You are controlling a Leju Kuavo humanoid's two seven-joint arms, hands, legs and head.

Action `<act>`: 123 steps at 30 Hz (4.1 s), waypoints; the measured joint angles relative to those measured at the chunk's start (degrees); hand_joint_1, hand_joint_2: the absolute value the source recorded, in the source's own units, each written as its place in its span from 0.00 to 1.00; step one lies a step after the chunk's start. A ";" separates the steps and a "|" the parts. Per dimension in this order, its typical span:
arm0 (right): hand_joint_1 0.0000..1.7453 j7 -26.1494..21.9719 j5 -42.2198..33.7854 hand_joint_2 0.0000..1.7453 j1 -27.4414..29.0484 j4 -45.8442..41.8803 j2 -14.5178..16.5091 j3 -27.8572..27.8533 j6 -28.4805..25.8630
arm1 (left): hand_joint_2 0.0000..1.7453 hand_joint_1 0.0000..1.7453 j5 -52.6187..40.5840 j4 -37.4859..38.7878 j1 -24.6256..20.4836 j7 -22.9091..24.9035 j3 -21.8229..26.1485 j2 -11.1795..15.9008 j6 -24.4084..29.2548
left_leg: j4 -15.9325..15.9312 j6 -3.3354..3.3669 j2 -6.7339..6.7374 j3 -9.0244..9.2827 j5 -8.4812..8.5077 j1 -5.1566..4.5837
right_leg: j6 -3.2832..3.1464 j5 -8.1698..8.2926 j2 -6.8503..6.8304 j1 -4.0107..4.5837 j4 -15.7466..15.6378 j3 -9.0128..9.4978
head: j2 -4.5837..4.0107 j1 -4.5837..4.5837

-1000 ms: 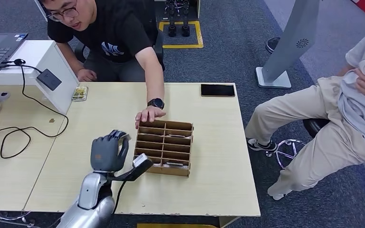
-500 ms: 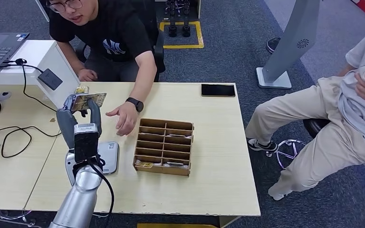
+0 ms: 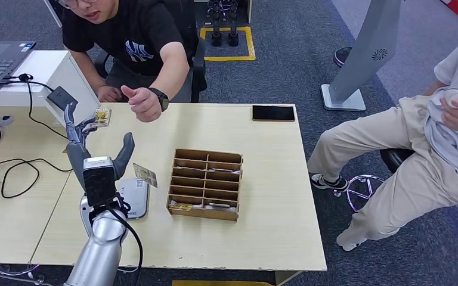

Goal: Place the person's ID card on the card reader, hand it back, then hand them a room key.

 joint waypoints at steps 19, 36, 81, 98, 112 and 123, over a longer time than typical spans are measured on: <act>0.00 0.00 0.02 1.00 -0.01 -0.02 0.09 -0.02 -0.33 | 1.00 0.00 0.73 0.00 0.87 1.15 0.20 0.01 0.00 | 0.00 0.00 0.00 0.00 0.00 0.00 | 0.00 0.00 0.00 0.00 0.00 0.00 | 0.00 -0.01; 0.00 -0.03 0.09 1.00 -0.05 -0.03 0.09 -0.02 -0.41 | 1.00 0.00 1.09 0.00 1.02 1.05 0.32 0.02 0.00 | 0.00 0.00 0.00 0.00 0.00 0.00 | 0.00 0.00 0.00 0.00 0.00 0.00 | 0.00 -0.01; 0.00 -2.24 0.12 1.00 0.28 -0.26 0.17 -0.51 -0.14 | 1.00 0.00 29.41 -12.84 7.14 -5.64 -12.65 7.45 -22.85 | -0.01 -0.01 0.03 0.00 0.00 0.00 | 0.00 0.00 0.02 0.00 -0.01 -0.03 | 0.00 0.00; 0.00 -2.23 0.15 1.00 0.23 -0.35 0.16 -1.05 1.09 | 1.00 0.00 16.97 -13.20 6.66 -7.61 -16.54 9.22 -25.93 | 0.00 -0.01 0.03 0.00 0.00 0.00 | 0.00 0.00 0.02 -0.01 -0.01 -0.03 | 0.00 0.01; 0.00 -1.28 0.15 1.00 0.11 -0.35 -0.10 -0.98 2.07 | 1.00 0.00 -0.07 -8.26 2.01 -3.97 -23.36 13.80 -22.83 | -0.01 -0.01 0.03 0.01 0.01 0.00 | 0.00 0.00 0.03 0.00 0.00 -0.03 | 0.00 0.00; 0.00 -1.11 0.15 1.00 0.06 -0.36 -0.25 -0.97 2.75 | 1.00 0.00 -7.76 -4.93 -2.10 1.18 -28.07 18.28 -25.90 | -0.01 -0.01 0.05 0.01 0.01 0.01 | 0.00 0.00 0.03 0.00 0.00 -0.04 | 0.00 0.00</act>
